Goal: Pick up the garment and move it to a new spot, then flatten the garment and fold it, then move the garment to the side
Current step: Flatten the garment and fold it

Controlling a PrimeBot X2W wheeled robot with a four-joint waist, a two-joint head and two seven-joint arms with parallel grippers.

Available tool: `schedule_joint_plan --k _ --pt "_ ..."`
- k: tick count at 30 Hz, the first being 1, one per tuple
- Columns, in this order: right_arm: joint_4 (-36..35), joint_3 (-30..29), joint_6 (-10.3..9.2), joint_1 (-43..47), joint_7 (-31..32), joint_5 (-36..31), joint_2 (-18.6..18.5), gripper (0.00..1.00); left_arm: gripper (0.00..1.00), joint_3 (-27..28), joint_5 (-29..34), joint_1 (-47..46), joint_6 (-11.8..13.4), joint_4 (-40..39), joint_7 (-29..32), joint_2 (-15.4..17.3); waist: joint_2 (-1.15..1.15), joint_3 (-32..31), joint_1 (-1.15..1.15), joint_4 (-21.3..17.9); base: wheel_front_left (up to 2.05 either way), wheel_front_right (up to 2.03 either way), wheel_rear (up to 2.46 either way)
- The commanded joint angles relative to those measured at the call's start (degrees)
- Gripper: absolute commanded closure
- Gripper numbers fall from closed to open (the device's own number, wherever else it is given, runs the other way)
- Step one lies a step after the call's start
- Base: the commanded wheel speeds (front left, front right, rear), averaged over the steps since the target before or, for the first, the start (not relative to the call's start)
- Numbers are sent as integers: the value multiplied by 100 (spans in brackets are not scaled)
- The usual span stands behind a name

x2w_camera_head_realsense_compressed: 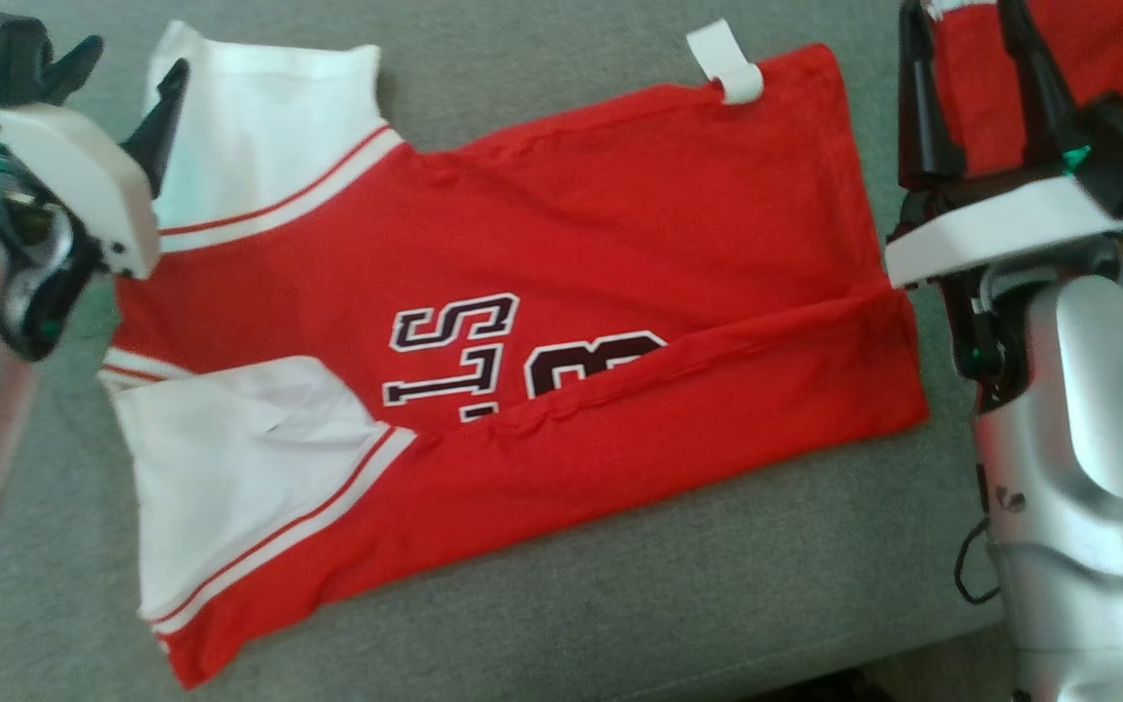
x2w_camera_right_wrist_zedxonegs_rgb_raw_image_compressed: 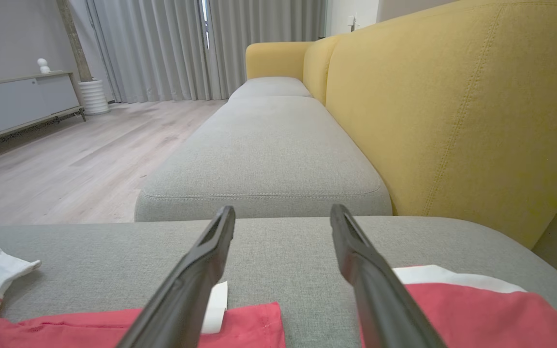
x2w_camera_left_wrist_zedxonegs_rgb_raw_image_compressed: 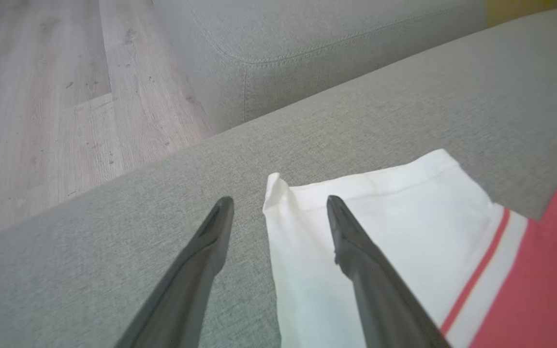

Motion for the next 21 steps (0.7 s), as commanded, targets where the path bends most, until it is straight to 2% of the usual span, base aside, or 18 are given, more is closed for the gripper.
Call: schedule_joint_plan --k 1,8,15,17,18,19,20,21 --pt "-157 155 -4 -168 -55 33 -9 0 0 77 -100 -316 11 -63 45 403 0 178 -2 -175 0 0 0" --pt "-71 310 -4 -356 -143 84 -9 0 0 -529 -463 -869 10 455 30 710 0 417 -2 -378 0 0 0" --pt "-30 293 -4 -371 -180 69 -9 0 0 -1037 -847 -1163 9 786 63 789 0 536 -2 -462 0 0 0" --pt "-31 270 -4 -394 -173 41 -9 0 0 -1227 -1100 -1228 9 925 295 779 0 572 -2 -462 0 0 0" --pt "-30 262 -4 -403 -168 25 -9 0 37 -1282 -1196 -1241 9 943 366 772 0 577 -2 -456 0 0 0" --pt "-28 251 -4 -413 -162 7 -9 0 86 -1324 -1284 -1255 9 956 410 765 0 577 -2 -445 0 0 0" --pt "-25 234 -4 -421 -155 -15 -9 0 100 -1368 -1365 -1268 9 955 432 756 0 571 -2 -426 0 0 0" --pt "-19 213 -4 -426 -148 -44 -9 0 100 -1403 -1438 -1280 9 947 416 743 0 559 -2 -400 0 0 0"
